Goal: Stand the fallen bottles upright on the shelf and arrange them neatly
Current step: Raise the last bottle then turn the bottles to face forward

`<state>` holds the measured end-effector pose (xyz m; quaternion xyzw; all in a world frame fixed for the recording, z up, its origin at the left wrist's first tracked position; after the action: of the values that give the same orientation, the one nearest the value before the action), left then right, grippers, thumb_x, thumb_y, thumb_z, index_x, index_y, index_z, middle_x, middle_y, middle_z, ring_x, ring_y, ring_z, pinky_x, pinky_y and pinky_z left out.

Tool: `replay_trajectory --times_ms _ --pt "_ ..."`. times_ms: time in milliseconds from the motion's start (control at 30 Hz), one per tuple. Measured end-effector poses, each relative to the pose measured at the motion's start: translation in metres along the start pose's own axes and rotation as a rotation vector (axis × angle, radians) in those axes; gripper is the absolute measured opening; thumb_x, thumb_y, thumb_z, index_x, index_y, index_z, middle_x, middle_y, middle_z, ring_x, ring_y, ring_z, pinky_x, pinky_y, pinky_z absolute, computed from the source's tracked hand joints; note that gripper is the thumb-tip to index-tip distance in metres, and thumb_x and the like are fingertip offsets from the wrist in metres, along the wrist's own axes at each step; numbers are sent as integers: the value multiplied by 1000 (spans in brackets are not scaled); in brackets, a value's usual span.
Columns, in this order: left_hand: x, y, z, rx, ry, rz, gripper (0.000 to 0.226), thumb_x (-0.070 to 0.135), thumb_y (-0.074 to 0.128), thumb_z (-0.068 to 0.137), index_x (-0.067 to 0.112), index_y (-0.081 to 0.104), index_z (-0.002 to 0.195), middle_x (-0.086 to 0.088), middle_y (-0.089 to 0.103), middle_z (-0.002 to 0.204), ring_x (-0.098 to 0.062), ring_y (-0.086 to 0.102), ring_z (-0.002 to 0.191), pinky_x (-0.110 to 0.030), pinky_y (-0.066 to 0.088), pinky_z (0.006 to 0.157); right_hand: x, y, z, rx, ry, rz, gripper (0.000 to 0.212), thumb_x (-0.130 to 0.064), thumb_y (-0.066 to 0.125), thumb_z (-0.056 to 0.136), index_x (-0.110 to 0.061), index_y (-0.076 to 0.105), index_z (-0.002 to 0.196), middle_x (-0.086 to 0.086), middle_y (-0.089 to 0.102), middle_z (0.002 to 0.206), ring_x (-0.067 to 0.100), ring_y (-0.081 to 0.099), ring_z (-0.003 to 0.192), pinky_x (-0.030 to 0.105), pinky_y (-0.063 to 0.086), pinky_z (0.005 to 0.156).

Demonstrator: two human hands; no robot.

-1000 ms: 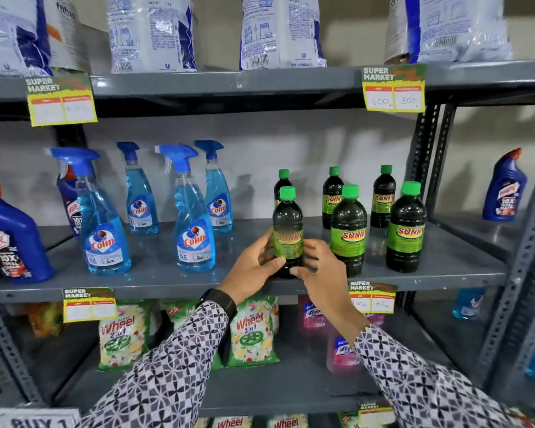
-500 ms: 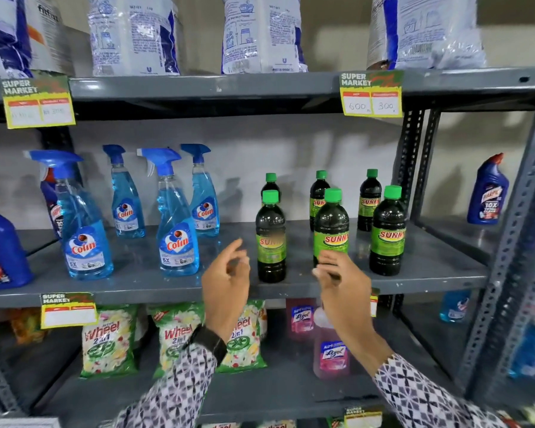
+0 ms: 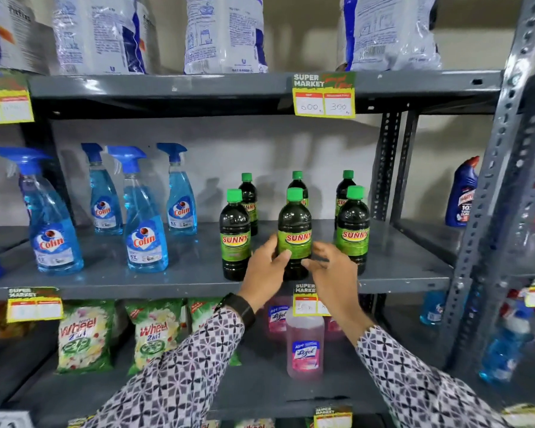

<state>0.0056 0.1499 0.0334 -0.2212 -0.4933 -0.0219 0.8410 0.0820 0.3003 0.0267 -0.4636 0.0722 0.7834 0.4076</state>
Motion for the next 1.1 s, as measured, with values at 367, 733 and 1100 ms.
replay_trajectory --times_ms 367,733,1100 --pt "8 33 8 -34 27 -85 60 25 67 94 24 48 151 8 65 142 -2 59 131 -33 44 115 17 -20 3 -43 -43 -16 51 4 65 94 -22 69 137 -12 78 112 -7 69 103 18 54 95" --pt "5 37 5 -14 31 -86 59 24 66 96 27 46 152 14 63 142 4 58 129 -26 44 112 24 -20 -3 -90 -19 42 61 3 67 94 -21 59 150 -7 77 115 8 71 110 23 55 98" --pt "48 20 -55 470 77 -71 30 29 61 99 25 70 127 7 77 107 -5 73 95 -31 61 86 30 -102 9 168 21 64 45 -9 79 91 -18 65 133 -10 71 113 -6 66 95 16 55 90"
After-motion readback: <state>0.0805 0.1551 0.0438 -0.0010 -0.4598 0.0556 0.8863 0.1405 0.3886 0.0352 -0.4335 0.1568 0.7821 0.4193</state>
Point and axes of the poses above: each hand's wrist, its own z-axis towards the middle knuckle, its own y-axis out of the palm, x = y × z, the point moved 8 cm from there along z, towards the middle knuckle
